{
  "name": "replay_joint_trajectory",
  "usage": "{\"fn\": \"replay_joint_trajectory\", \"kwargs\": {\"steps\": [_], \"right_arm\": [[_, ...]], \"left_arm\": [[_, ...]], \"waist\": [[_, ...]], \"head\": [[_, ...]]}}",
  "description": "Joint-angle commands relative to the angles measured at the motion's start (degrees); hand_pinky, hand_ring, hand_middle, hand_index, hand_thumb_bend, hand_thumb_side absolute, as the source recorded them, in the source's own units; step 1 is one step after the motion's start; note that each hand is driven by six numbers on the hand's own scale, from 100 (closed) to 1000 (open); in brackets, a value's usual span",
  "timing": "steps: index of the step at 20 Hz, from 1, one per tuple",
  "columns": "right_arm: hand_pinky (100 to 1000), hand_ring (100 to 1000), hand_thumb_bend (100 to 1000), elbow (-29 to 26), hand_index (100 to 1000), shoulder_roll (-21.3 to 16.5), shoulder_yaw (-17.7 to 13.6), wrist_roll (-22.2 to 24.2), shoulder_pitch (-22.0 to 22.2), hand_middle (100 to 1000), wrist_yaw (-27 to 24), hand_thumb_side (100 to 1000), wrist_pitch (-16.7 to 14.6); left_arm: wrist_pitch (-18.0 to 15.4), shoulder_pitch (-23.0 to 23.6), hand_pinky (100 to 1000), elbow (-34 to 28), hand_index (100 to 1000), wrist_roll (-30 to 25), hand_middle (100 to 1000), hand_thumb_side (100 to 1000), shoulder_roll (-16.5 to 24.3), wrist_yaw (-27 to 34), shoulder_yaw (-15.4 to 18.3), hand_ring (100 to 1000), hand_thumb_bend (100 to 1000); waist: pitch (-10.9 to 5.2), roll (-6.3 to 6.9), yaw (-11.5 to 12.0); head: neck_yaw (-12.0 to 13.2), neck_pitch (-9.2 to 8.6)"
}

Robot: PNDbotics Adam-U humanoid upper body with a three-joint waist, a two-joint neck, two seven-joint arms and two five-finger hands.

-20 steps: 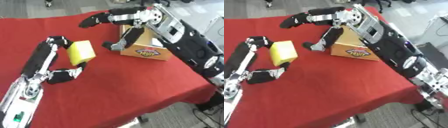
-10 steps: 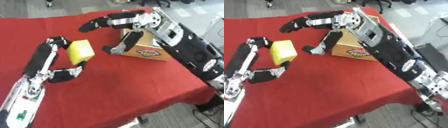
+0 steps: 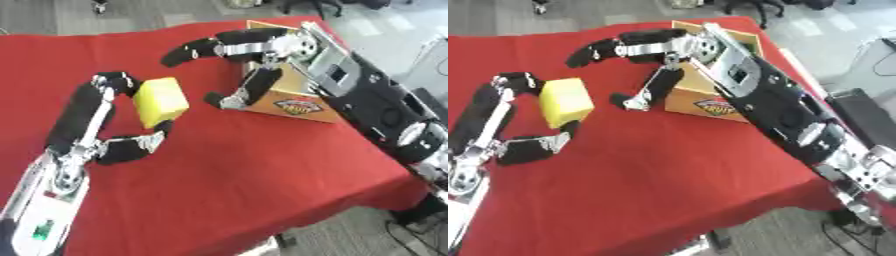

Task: Pick up the objects with one hand, pass them to the other hand, and then place them into the box on the other side of the table.

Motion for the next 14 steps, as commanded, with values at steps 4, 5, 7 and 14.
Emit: {"fn": "replay_joint_trajectory", "kwargs": {"steps": [4,5,7,14], "right_arm": [[1000,1000,100,0.88,1000,-0.56,-0.66,-0.63,-0.56,988,1.5,113,-1.33],[1000,1000,100,0.97,1000,-0.46,-0.67,-0.65,-0.56,989,1.6,112,-1.42],[1000,1000,100,1.08,1000,-0.29,-0.74,-0.74,-0.65,988,1.68,111,-1.48],[1000,1000,100,1.4,1000,0.09,-0.83,-0.48,-0.58,989,2.13,114,-1.53]], "left_arm": [[0.23,-1.39,696,-1.24,491,0.03,483,187,-1.27,-0.2,0.6,572,100],[0.26,-1.41,695,-1.06,491,0.05,482,188,-1.41,-0.3,0.66,572,100],[0.25,-1.55,693,-0.56,491,0.09,482,185,-1.72,-0.58,0.73,571,100],[-0.05,-2.1,690,1.2,491,0.56,481,185,-2.77,-1.62,1.15,569,100]], "waist": [[-0.89,-0.06,0.2],[-0.83,-0.11,0.22],[-0.7,-0.19,0.27],[-0.43,-0.37,0.31]], "head": [[-0.72,0.34],[-0.81,0.34],[-0.82,0.34],[-1.05,0.34]]}}
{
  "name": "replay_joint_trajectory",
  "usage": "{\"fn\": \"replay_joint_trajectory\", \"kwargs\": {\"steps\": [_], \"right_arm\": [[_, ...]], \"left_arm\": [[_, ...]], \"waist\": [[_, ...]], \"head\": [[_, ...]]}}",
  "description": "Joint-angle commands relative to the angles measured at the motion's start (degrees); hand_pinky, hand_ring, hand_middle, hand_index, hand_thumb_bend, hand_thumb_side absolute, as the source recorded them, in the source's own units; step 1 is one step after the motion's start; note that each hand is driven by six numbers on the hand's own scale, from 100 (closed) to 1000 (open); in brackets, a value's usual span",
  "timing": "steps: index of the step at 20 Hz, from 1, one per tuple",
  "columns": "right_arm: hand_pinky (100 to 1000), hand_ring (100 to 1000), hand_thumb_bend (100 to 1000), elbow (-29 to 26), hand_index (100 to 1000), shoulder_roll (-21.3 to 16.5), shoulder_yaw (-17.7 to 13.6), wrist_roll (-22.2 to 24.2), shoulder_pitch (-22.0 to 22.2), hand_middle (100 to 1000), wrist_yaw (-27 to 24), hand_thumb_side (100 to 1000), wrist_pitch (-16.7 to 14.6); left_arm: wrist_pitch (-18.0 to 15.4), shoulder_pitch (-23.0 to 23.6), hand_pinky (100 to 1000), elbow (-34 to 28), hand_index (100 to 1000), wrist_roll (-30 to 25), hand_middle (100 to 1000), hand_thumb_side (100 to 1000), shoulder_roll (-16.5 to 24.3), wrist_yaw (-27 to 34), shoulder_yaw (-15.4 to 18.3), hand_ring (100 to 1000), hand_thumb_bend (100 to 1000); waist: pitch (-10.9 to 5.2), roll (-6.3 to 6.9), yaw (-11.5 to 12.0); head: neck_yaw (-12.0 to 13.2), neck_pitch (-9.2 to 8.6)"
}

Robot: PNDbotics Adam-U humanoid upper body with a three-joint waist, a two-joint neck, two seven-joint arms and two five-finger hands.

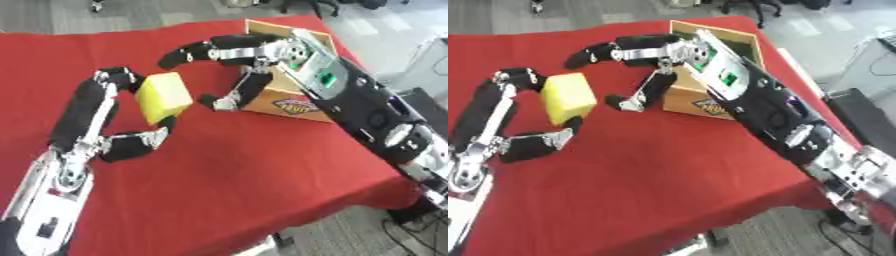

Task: Pick up the objects with one hand, pass them to the other hand, and then place them into the box on the other side of the table.

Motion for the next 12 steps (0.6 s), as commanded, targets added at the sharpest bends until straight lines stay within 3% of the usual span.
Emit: {"fn": "replay_joint_trajectory", "kwargs": {"steps": [1,12], "right_arm": [[1000,1000,100,-0.14,1000,-0.91,-0.84,0.1,-0.58,989,0.45,114,-0.15],[1000,1000,100,0.26,1000,-0.64,-0.74,1.39,-0.44,991,0.4,119,0.09]], "left_arm": [[-0.14,-1.5,690,0.03,491,0.53,480,184,-0.94,-0.6,0.6,569,100],[-0.74,-2.02,689,1.39,492,0.9,481,178,-1.88,-1.53,0.7,568,100]], "waist": [[-0.71,0.02,-0.02],[-0.61,0.01,0.18]], "head": [[-0.26,0.34],[-1.02,0.34]]}}
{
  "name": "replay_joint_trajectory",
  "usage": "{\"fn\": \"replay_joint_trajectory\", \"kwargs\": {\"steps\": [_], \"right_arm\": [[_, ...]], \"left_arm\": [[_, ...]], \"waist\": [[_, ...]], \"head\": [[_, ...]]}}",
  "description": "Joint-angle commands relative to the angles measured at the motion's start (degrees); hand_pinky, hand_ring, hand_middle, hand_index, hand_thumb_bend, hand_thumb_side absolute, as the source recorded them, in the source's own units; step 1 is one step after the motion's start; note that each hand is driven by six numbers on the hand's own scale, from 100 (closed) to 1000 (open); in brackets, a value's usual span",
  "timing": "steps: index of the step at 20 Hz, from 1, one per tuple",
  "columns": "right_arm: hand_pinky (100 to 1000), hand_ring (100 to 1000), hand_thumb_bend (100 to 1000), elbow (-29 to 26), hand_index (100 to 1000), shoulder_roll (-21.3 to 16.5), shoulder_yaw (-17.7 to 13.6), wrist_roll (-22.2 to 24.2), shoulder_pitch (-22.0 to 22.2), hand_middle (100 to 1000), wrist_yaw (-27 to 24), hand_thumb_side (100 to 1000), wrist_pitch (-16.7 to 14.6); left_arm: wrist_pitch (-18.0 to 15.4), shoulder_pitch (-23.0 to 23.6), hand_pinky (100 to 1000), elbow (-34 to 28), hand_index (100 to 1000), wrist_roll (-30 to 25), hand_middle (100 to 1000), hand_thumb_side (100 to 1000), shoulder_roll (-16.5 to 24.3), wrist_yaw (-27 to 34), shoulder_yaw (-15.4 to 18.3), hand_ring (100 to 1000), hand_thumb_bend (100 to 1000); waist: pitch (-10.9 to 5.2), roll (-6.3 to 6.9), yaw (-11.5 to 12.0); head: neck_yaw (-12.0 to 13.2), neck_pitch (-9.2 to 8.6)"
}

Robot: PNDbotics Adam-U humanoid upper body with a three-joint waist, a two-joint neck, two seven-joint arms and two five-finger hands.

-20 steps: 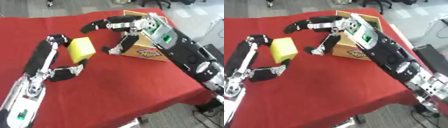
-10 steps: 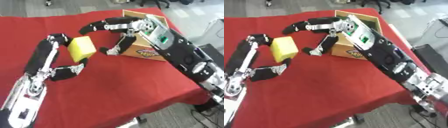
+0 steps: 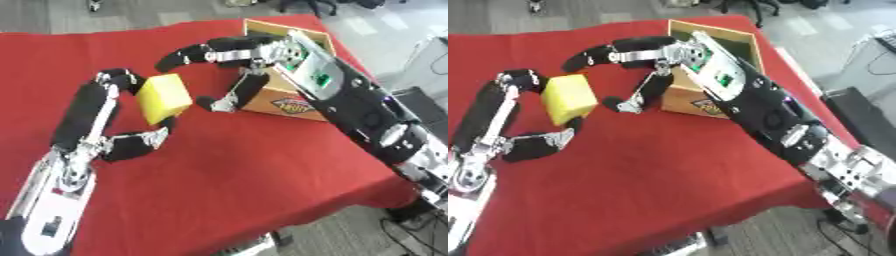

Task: Pick up the objects with one hand, pass them to the other hand, and then place them into the box on the other side of the table.

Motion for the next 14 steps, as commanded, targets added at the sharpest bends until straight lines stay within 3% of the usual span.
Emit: {"fn": "replay_joint_trajectory", "kwargs": {"steps": [1,14], "right_arm": [[1000,1000,100,0.02,1000,-1.01,-0.76,0.61,-0.57,991,0.09,120,0.1],[1000,1000,100,0.54,1000,-0.88,-0.79,1.88,-0.32,996,-0.05,218,0.4]], "left_arm": [[-0.36,-1.66,689,-0.39,492,0.28,481,176,-0.97,-0.56,0.48,568,100],[-0.83,-2.15,689,-0.12,493,0.32,481,168,-1.74,-1.42,0.28,568,100]], "waist": [[-0.75,0.02,0.01],[-0.6,0.05,0.09]], "head": [[-0.56,0.34],[-0.81,0.34]]}}
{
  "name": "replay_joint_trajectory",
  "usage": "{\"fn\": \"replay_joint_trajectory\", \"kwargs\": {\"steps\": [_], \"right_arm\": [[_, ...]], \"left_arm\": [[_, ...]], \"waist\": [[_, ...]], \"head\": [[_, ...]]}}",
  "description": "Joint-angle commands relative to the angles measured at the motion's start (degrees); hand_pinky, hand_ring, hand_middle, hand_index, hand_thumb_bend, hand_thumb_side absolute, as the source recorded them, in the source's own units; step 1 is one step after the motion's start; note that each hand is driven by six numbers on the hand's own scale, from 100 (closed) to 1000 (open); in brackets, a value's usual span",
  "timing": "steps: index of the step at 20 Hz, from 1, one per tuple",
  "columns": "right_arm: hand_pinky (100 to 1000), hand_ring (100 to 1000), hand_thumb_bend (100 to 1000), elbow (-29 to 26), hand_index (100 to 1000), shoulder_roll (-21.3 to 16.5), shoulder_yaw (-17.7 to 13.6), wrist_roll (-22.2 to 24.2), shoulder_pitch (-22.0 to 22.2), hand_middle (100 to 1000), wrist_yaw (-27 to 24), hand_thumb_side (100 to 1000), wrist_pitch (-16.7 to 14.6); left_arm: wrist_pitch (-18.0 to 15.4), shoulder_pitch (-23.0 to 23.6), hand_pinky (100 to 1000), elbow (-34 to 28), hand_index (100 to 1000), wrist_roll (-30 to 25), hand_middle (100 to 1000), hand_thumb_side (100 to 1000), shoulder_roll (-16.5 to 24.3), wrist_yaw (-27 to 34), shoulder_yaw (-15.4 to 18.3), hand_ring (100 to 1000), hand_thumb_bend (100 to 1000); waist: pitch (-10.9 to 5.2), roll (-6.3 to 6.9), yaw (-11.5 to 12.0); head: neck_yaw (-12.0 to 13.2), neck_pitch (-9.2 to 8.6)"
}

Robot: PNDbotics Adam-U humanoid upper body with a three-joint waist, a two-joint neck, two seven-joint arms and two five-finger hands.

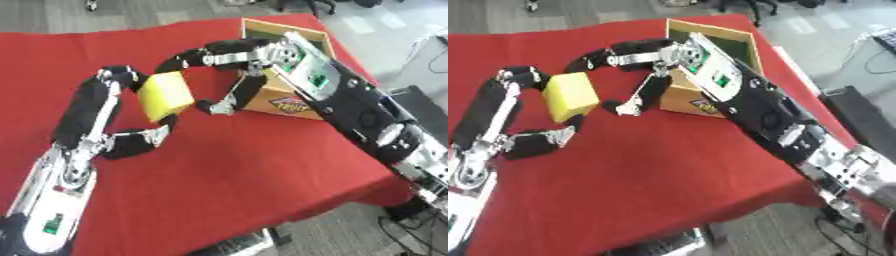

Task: Pick up the objects with one hand, pass them to the other hand, and then place them into the box on the other side of the table.

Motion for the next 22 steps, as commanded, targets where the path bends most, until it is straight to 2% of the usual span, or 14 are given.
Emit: {"fn": "replay_joint_trajectory", "kwargs": {"steps": [1,10,16,18,20,21,22], "right_arm": [[1000,1000,100,-0.23,1000,-0.91,-0.79,0.62,-0.54,996,-0.22,230,-0.07],[1000,1000,100,-2.13,1000,-1.1,-0.75,1.65,-0.41,1000,-2.44,302,0.65],[1000,1000,100,-3.8,1000,-1.53,-0.56,4.89,-0.16,1000,-4.89,470,2.05],[1000,1000,100,-3.74,1000,-1.61,-0.69,6.13,-0.05,1000,-5.25,423,2.53],[1000,1000,100,-3.47,1000,-1.56,-0.75,7.38,-0.02,1000,-5.25,277,2.92],[1000,1000,100,-3.37,1000,-1.52,-0.78,7.98,-0.02,1000,-5.23,164,3.08],[1000,1000,100,-3.29,1000,-1.48,-0.82,8.51,-0.04,1000,-5.21,164,3.24]], "left_arm": [[-0.26,-1.31,689,-0.64,493,0.14,481,166,-1.01,-0.22,0.19,568,100],[-0.2,-1.46,686,0.85,493,0.24,481,150,-1.5,-1.56,0.43,567,100],[-0.19,-1.49,682,2.23,492,0.74,479,135,-1.84,-3.0,0.66,564,100],[-0.15,-1.5,681,2.65,493,0.93,478,137,-1.95,-3.22,0.78,563,100],[-0.13,-1.55,680,2.99,493,1.17,478,138,-2.09,-3.35,0.9,562,100],[-0.14,-1.57,680,3.13,493,1.28,477,137,-2.13,-3.4,0.94,562,100],[-0.14,-1.62,679,3.26,493,1.38,477,139,-2.18,-3.44,0.98,562,100]], "waist": [[-0.74,0.05,-0.06],[-0.46,-0.15,-0.22],[-0.47,-0.09,-0.37],[-0.43,-0.12,-0.39],[-0.36,-0.16,-0.4],[-0.32,-0.19,-0.41],[-0.28,-0.21,-0.41]], "head": [[-0.36,0.34],[-0.21,0.34],[-0.29,0.34],[-0.33,0.34],[-0.34,0.34],[-0.33,0.34],[-0.37,0.34]]}}
